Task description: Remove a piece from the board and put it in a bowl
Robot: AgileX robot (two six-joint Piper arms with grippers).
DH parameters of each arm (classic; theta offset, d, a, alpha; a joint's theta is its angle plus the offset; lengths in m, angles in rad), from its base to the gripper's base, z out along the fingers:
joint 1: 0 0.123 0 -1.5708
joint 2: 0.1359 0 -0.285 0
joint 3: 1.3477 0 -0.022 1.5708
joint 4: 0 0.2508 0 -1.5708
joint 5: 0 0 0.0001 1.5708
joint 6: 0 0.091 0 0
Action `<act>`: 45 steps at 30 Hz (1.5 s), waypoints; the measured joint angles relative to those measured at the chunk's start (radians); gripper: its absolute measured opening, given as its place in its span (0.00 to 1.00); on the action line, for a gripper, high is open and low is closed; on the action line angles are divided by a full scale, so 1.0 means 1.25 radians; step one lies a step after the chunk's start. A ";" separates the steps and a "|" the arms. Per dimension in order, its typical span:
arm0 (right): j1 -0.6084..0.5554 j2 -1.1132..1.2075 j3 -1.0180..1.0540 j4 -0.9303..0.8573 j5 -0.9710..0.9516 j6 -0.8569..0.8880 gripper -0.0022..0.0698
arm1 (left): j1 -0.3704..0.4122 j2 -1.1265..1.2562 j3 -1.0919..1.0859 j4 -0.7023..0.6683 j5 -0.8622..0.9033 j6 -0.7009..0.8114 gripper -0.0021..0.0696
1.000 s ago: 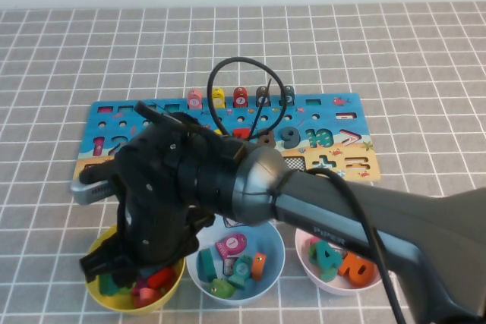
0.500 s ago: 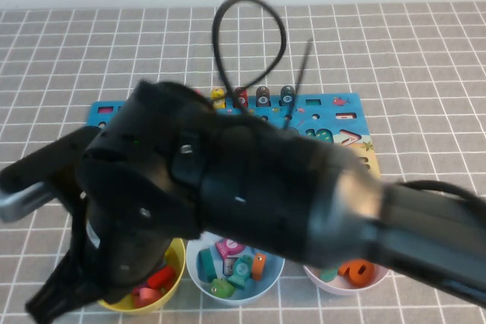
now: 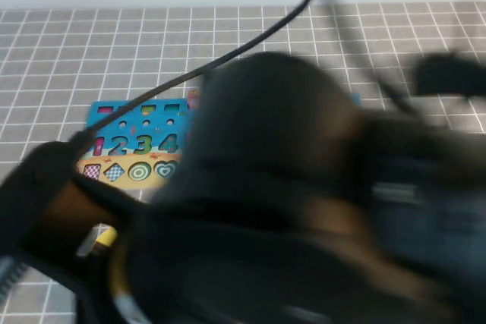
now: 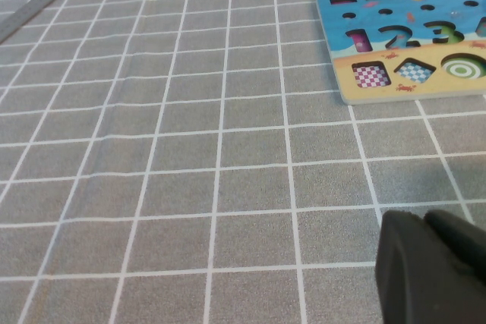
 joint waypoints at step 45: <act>-0.710 -1.153 1.270 0.120 -0.741 -0.165 0.01 | 0.000 0.000 0.000 0.000 0.000 0.000 0.02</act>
